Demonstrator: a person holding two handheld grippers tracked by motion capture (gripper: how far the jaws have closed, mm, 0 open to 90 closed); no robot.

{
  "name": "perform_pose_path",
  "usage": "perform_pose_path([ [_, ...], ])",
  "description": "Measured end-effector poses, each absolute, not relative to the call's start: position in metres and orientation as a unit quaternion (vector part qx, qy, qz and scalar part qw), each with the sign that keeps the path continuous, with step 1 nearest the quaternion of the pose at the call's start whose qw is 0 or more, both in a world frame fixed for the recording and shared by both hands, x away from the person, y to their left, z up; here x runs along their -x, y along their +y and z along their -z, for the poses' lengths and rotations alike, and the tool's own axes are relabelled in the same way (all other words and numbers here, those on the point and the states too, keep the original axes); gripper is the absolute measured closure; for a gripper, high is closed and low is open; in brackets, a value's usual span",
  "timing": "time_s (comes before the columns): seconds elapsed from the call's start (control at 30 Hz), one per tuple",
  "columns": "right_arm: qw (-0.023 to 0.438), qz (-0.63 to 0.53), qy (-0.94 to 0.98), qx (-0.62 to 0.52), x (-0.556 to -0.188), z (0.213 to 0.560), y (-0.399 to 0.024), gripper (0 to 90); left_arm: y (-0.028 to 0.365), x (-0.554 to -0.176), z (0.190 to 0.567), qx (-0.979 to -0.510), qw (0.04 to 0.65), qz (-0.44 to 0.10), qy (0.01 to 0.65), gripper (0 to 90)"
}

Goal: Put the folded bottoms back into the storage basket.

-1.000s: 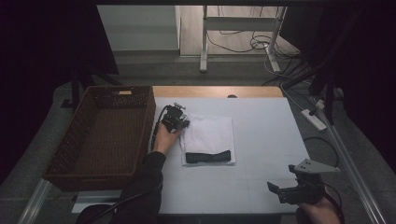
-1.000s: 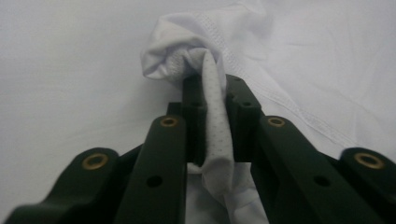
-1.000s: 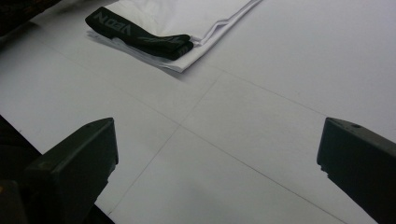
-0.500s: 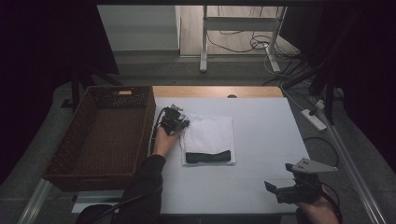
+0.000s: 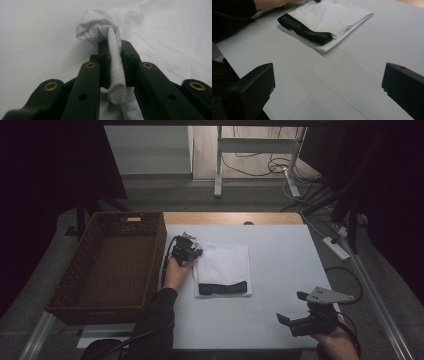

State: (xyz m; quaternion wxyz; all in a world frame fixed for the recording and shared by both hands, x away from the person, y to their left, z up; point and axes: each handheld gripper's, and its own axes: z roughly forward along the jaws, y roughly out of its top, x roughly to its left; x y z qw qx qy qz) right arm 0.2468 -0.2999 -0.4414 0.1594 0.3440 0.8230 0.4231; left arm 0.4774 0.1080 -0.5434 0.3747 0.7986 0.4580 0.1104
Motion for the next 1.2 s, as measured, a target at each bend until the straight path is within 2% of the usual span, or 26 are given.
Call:
perform_pose_path([
  [0.47, 0.115, -0.437, 0.836, -0.313, -0.258, 0.445, -0.275, 0.0, 0.106, -0.475, 0.544, -0.799, 0.373, -0.121, 0.456, 79.1],
  [1.2, 0.083, -0.418, 0.862, -0.275, -0.291, 0.464, -0.239, 0.0, 0.109, -0.477, 0.544, -0.797, 0.377, -0.109, 0.458, 79.0],
])
